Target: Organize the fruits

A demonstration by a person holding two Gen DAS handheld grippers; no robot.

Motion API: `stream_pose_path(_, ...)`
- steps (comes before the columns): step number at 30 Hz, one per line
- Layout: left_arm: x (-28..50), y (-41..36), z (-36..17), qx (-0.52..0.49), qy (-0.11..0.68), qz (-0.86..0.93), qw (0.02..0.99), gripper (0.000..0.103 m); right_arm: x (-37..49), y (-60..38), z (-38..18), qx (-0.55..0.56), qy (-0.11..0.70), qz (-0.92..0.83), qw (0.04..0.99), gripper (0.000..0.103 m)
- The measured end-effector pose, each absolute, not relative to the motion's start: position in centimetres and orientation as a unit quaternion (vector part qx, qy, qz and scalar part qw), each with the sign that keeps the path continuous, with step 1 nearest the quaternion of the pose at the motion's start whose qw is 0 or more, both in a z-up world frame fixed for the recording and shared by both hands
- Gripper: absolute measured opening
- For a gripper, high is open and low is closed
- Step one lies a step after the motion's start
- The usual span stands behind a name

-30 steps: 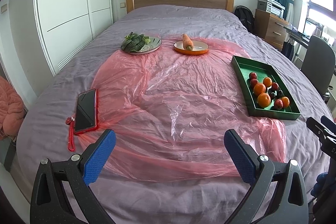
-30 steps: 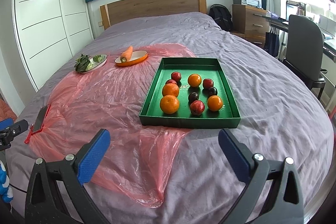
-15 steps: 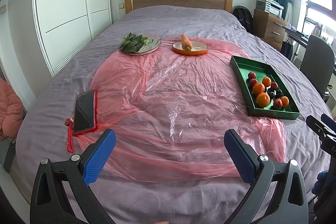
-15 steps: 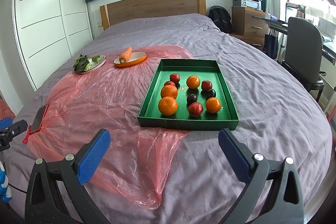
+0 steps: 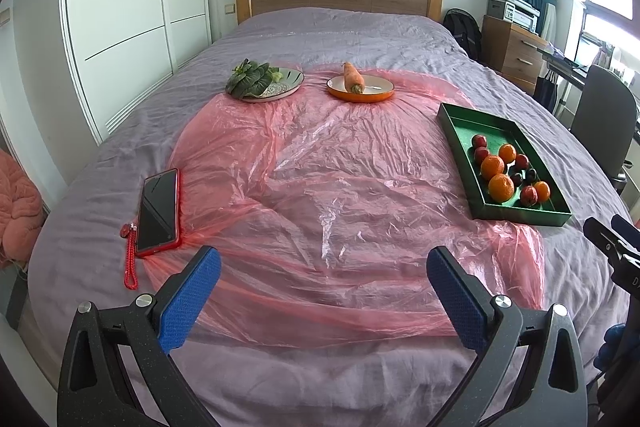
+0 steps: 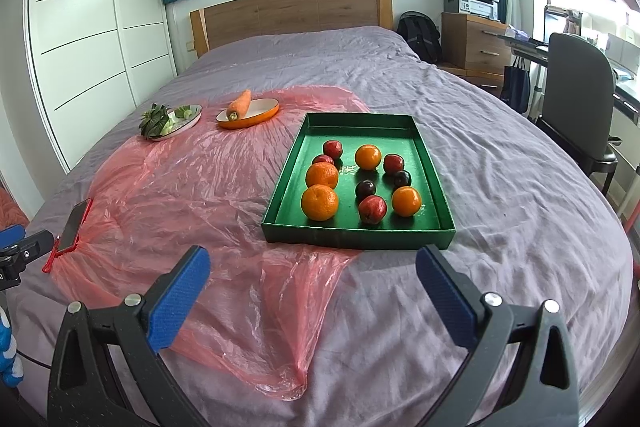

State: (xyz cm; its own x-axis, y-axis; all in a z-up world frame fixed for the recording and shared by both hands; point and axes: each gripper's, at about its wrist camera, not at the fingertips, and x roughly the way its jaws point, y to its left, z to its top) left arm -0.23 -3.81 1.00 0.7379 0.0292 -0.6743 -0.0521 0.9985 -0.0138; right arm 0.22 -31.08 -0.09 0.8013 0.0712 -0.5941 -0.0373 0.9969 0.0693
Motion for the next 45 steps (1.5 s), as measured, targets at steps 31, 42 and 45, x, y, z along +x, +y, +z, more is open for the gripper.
stream_pose_path(31,-0.03,-4.30,1.13,-0.013,0.360,0.005,0.933,0.102,0.25,-31.28,-0.31,0.026,0.312,0.027,0.949,0.103)
stream_pose_path(42,0.06,-4.34,1.32,-0.012,0.358,0.004,0.933,0.102,0.25,-30.98,-0.38,0.025,0.312,0.026,0.949,0.103)
stream_pose_path(45,0.10,-4.35,1.38,-0.012,0.358,0.004,0.933,0.101,0.25,-30.92,-0.38,0.024,0.312,0.026,0.949,0.103)
